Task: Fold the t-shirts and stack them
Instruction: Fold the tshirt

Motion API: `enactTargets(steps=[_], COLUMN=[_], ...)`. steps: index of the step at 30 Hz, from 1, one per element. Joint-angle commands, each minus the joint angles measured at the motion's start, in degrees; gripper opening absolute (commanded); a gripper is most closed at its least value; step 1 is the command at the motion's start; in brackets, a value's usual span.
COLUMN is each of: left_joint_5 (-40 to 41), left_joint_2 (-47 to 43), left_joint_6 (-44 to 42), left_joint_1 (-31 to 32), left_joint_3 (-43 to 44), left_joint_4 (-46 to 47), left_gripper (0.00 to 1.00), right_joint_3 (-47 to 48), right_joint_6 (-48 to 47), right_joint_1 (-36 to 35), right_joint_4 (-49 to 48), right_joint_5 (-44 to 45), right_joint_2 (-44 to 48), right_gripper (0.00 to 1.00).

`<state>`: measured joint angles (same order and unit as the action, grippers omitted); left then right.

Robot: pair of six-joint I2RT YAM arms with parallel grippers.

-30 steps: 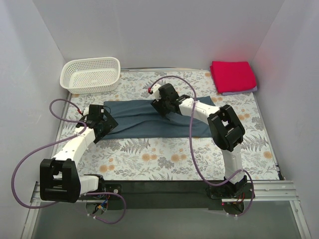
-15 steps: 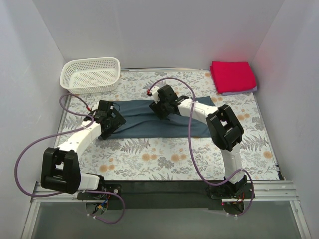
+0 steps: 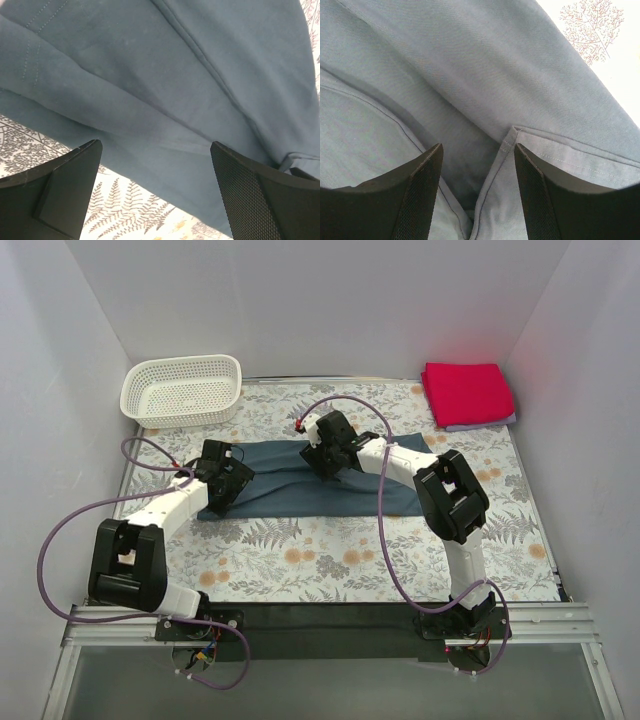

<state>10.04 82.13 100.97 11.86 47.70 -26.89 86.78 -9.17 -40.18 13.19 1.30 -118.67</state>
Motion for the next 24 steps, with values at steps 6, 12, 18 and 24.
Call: enactTargets(steps=[6, 12, 18, 24], left_joint_5=[2.2, 4.3, 7.9, 10.5], left_joint_2=[1.9, 2.5, 3.0, 6.3], left_joint_6=[4.5, 4.6, 3.1, 1.5], left_joint_1=[0.3, 0.3, 0.3, 0.1], left_joint_3=[-1.2, -2.1, -0.5, 2.6], left_joint_4=[2.3, 2.5, 2.7, 2.7], left_gripper=[0.84, 0.83, 0.83, 0.83], right_joint_3=[-0.6, -0.9, -1.7, -2.5], right_joint_6=[0.5, 0.5, 0.5, 0.6], right_joint_1=[0.5, 0.5, 0.7, 1.0], right_joint_4=[-0.8, -0.9, -1.1, -1.5], right_joint_5=[-0.7, -0.5, -0.4, -0.3], right_joint_2=[0.1, 0.3, 0.5, 1.2], right_gripper=[0.56, 0.56, 0.55, 0.56])
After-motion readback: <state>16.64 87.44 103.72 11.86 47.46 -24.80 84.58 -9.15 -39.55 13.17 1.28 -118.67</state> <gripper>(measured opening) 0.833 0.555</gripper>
